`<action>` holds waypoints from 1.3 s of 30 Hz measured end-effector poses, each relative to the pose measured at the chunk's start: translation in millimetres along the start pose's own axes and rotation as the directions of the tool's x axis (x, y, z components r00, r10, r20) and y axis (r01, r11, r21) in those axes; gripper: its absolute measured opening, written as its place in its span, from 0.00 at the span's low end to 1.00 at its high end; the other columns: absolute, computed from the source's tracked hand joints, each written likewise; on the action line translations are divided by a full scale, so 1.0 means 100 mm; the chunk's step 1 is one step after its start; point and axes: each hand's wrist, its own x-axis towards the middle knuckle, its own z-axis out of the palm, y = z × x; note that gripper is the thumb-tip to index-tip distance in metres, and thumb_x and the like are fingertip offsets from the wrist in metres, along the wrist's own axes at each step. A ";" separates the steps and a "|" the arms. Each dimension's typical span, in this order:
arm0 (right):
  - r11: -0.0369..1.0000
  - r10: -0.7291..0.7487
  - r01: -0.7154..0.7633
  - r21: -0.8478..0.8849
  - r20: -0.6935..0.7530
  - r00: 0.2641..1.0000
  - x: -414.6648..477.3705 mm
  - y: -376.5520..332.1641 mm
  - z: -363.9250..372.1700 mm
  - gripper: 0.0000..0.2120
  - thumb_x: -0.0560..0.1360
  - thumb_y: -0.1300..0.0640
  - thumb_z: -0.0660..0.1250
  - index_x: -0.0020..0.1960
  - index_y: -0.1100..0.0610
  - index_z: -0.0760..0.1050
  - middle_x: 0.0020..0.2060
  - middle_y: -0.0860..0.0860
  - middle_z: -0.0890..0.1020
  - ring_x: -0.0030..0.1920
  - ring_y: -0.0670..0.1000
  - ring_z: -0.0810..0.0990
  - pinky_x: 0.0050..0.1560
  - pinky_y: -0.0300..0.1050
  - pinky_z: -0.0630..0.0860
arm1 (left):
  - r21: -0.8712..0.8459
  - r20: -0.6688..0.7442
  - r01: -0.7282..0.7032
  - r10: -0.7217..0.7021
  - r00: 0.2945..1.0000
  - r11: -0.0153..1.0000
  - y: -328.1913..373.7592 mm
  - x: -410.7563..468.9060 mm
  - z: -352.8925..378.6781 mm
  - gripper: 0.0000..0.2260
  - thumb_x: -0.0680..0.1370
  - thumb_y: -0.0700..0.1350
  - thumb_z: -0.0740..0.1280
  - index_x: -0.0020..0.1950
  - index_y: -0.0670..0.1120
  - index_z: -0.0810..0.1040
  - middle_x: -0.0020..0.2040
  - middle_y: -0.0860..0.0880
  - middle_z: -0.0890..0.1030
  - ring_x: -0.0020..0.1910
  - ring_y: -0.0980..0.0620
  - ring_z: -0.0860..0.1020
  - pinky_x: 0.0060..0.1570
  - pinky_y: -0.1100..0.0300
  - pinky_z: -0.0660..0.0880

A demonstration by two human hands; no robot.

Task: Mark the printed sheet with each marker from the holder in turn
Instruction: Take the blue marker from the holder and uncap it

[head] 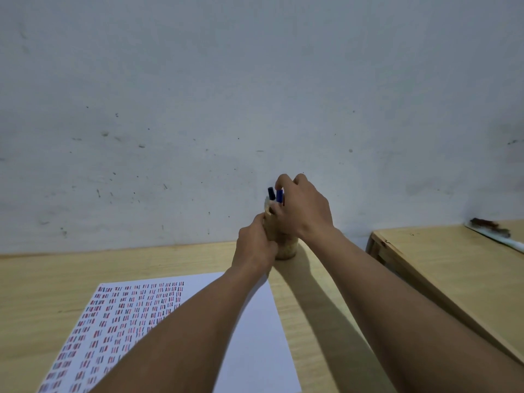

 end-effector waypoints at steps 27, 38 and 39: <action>0.811 0.240 -0.261 0.524 0.110 0.965 0.17 -0.12 -0.58 0.08 0.81 0.53 0.66 0.55 0.58 0.76 0.40 0.46 0.77 0.39 0.44 0.76 0.41 0.43 0.72 | 0.067 0.034 0.044 -0.046 0.998 0.997 0.23 -0.17 -0.13 0.24 0.74 0.36 0.64 0.70 0.49 0.70 0.62 0.45 0.81 0.59 0.43 0.79 0.57 0.47 0.78; 0.745 0.164 -0.205 0.635 0.124 0.979 -0.30 -0.65 -0.97 0.07 0.82 0.54 0.63 0.58 0.56 0.72 0.42 0.54 0.83 0.33 0.51 0.86 0.40 0.50 0.84 | -0.085 -0.142 0.005 -0.017 0.990 0.996 0.54 -0.59 -0.89 0.22 0.81 0.35 0.64 0.75 0.46 0.71 0.65 0.44 0.79 0.55 0.51 0.78 0.49 0.66 0.72; 0.759 0.149 -0.198 0.620 0.131 0.980 -0.35 -0.69 -0.97 0.07 0.81 0.54 0.65 0.57 0.56 0.74 0.42 0.53 0.83 0.34 0.51 0.86 0.42 0.50 0.85 | -0.086 -0.169 -0.009 -0.005 0.986 0.996 0.57 -0.65 -0.98 0.21 0.81 0.35 0.62 0.73 0.46 0.73 0.62 0.45 0.80 0.53 0.52 0.78 0.47 0.66 0.71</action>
